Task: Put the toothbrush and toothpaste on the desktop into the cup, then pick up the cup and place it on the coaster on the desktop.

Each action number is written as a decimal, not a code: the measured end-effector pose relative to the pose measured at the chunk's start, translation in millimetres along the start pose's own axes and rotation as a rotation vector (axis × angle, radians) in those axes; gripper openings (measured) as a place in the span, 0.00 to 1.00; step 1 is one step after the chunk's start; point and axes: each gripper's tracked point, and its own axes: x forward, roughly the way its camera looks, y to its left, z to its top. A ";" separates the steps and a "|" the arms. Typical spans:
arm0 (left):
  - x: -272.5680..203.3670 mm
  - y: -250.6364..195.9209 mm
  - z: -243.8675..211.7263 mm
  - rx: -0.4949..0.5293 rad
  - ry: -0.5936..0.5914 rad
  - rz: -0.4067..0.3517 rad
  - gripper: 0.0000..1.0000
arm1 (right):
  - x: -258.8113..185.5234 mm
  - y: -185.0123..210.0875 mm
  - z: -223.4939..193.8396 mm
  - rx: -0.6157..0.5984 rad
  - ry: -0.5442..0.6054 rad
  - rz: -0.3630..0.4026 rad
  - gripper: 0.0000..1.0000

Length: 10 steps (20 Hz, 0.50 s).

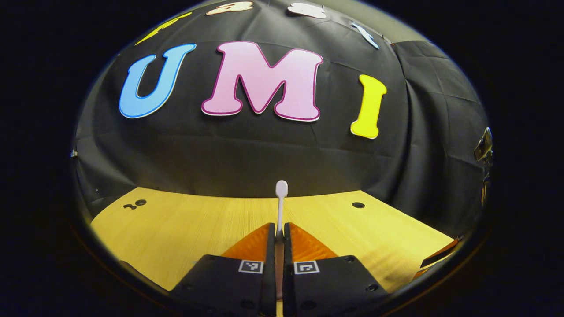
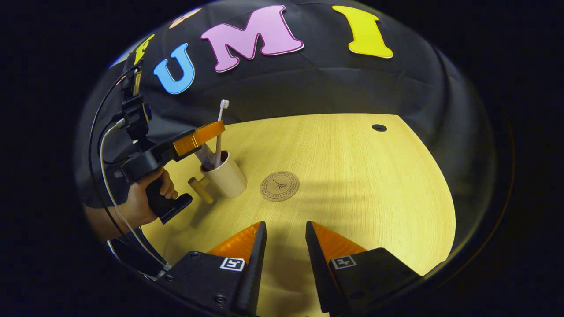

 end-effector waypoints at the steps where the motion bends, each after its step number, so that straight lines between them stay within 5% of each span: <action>1: -0.8 -0.6 -2.0 -0.001 0.008 -0.002 0.13 | -1.1 -1.5 -0.9 -0.002 0.001 -0.002 0.55; 10: -23.4 1.0 -25.7 0.015 0.084 0.000 0.14 | -18.1 0.8 -7.3 0.022 -0.013 -0.031 0.55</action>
